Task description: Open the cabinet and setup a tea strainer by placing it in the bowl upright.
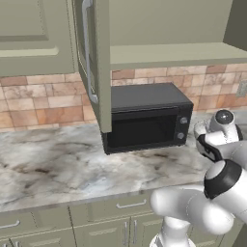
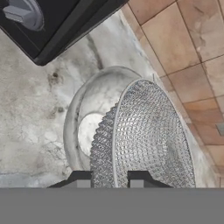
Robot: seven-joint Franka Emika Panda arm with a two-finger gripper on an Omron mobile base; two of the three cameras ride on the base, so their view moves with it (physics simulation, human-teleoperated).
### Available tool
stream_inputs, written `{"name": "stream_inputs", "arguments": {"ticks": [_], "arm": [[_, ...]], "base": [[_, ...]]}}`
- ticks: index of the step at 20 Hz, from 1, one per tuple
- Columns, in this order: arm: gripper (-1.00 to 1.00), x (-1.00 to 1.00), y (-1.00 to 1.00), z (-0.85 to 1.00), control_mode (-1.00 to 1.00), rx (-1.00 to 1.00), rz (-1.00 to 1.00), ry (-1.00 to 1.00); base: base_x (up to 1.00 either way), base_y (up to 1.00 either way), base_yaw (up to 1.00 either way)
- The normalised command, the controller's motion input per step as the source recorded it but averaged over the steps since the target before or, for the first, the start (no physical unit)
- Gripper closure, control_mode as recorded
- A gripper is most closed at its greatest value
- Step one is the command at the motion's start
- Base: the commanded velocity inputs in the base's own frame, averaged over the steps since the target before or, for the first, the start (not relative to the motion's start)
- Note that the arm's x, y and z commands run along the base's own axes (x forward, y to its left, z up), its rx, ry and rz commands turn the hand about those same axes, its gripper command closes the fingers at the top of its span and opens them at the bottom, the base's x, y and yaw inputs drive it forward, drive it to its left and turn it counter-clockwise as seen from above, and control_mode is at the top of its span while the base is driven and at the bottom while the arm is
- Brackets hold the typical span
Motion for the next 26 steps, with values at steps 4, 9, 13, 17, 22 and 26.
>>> {"name": "stream_inputs", "arguments": {"ticks": [4, 9, 13, 17, 22, 26], "arm": [[1.00, 0.03, -0.01, -0.27, -1.00, 0.02, 0.00, 0.01], [1.00, 0.00, 0.00, -0.18, -1.00, 0.00, 0.00, 0.00], [1.00, 0.04, 0.00, -0.08, -1.00, 0.00, 0.01, 0.00], [1.00, 0.14, 0.00, -0.07, -1.00, 0.00, 0.02, 0.00], [1.00, 0.26, -0.02, -0.01, -1.00, 0.03, 0.03, 0.00], [1.00, 0.33, -0.08, 0.00, -1.00, 0.06, 0.03, 0.00]], "base": [[0.00, 0.00, 0.00], [0.00, 0.00, 0.00], [0.00, 0.00, 0.00], [0.00, 0.00, 0.00], [0.00, 0.00, 0.00], [0.00, 0.00, 0.00]]}}
